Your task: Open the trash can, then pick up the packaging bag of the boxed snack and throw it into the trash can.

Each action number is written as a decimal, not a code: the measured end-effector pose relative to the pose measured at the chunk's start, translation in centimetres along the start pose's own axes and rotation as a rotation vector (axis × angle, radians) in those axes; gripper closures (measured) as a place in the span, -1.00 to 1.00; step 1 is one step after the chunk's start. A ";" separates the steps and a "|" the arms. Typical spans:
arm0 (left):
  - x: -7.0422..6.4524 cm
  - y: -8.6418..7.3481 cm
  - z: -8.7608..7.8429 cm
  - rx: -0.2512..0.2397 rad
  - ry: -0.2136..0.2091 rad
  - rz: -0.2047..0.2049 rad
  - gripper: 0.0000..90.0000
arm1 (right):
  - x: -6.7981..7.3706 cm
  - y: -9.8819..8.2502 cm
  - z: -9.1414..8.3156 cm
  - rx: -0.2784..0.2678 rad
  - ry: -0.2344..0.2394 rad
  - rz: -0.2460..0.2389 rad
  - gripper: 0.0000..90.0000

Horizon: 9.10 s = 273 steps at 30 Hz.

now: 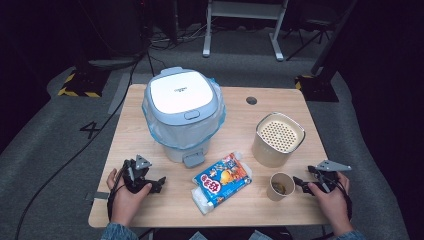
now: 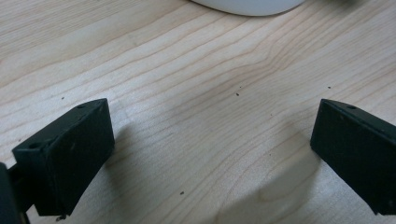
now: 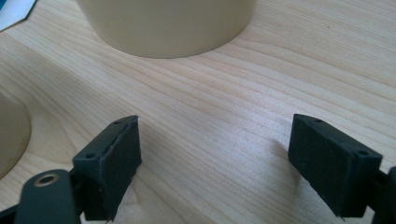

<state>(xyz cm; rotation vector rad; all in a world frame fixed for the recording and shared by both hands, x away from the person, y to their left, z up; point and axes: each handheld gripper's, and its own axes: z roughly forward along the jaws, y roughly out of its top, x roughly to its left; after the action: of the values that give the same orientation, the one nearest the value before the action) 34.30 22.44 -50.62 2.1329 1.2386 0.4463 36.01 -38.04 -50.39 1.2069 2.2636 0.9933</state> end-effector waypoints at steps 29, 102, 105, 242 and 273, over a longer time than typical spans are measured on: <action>0.3 2.7 -4.5 -0.106 -0.152 0.040 0.12 | 0.0 0.0 0.0 -0.001 0.003 0.000 -0.62; -3.8 20.8 -10.7 -0.373 -0.354 0.188 1.00 | -0.1 0.0 0.0 -0.002 0.006 0.000 -0.61; -4.0 20.8 -10.7 -0.363 -0.345 0.196 1.00 | -0.1 0.0 0.0 -0.001 0.006 0.000 -0.61; -6.7 22.3 -11.1 -0.503 -0.567 0.288 0.97 | -0.1 0.0 0.0 -0.001 0.006 -0.005 -0.62; -2.3 28.8 -15.1 -0.725 -0.394 0.195 0.97 | -0.1 0.0 0.1 -0.001 0.011 -0.007 -0.62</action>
<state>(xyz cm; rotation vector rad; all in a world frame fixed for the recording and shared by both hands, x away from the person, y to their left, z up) 43.38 15.24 -20.17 1.6037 0.5296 0.4425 36.12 -38.10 -50.41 1.1958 2.2737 1.0005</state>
